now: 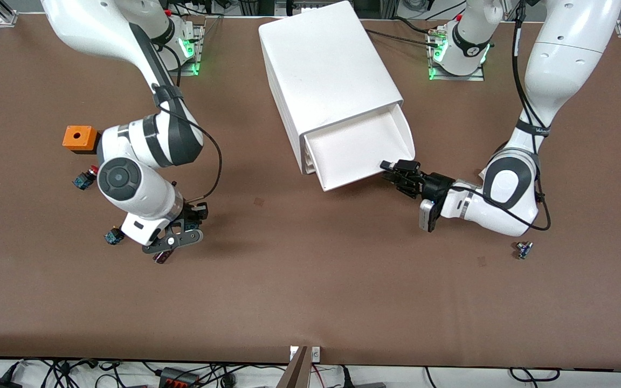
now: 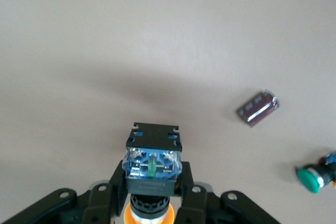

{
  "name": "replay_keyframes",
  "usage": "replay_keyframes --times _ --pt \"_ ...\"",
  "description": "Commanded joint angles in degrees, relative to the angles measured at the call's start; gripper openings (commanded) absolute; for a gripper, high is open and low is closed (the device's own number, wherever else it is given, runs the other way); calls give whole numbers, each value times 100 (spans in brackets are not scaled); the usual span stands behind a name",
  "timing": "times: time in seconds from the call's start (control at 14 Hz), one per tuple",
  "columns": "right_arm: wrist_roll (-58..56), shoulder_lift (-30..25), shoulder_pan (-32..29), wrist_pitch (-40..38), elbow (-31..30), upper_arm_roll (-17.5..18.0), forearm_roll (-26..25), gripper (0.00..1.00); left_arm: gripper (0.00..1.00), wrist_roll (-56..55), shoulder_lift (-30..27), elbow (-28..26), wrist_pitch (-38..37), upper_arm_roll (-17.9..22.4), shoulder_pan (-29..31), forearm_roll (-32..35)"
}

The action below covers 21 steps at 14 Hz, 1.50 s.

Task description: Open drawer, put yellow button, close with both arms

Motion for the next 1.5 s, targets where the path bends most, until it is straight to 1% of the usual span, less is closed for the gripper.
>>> replay_keyframes --times 0.0,0.14,0.21,0.36,0.43,0.64,0.79,0.93,1.07,1.21,1.36,1.43 --pt "-45 -211 5 -189 388 339 67 0 100 -1375 -94 749 -530 20 62 650" --pt "42 -290 31 -495 765 707 59 0 100 -2317 -235 1110 -846 20 97 1334" --pt "199 -290 136 -740 975 787 41 0 100 -2660 -366 1155 -918 20 97 1738" --pt "778 -229 496 -927 1468 779 32 0 100 -3293 -734 1190 -945 11 97 2617" --pt "1007 -220 680 -919 1548 779 32 0 100 -3618 -902 1191 -945 -15 89 3004" --pt "1684 -106 1190 -866 1838 770 23 0 100 -3797 -956 1208 -919 -50 89 4147" --pt "2149 78 1524 -849 2110 770 23 0 100 -3797 -956 1243 -822 2 89 4466" --pt "2537 394 1884 -778 2409 736 6 0 100 -3745 -869 1594 -620 20 89 4965" --pt "2775 640 2070 -699 2655 718 -12 0 100 -3779 -798 1613 -567 29 89 5161" --pt "2951 738 2141 -471 2674 744 -12 0 100 -3823 -789 1613 -357 125 80 5222" --pt "3013 878 2307 -374 2674 718 -20 0 100 -4086 -789 1613 -347 170 62 5765" --pt "3022 931 2343 -374 2674 718 -21 0 100 -4218 -772 1613 -347 178 106 5716"
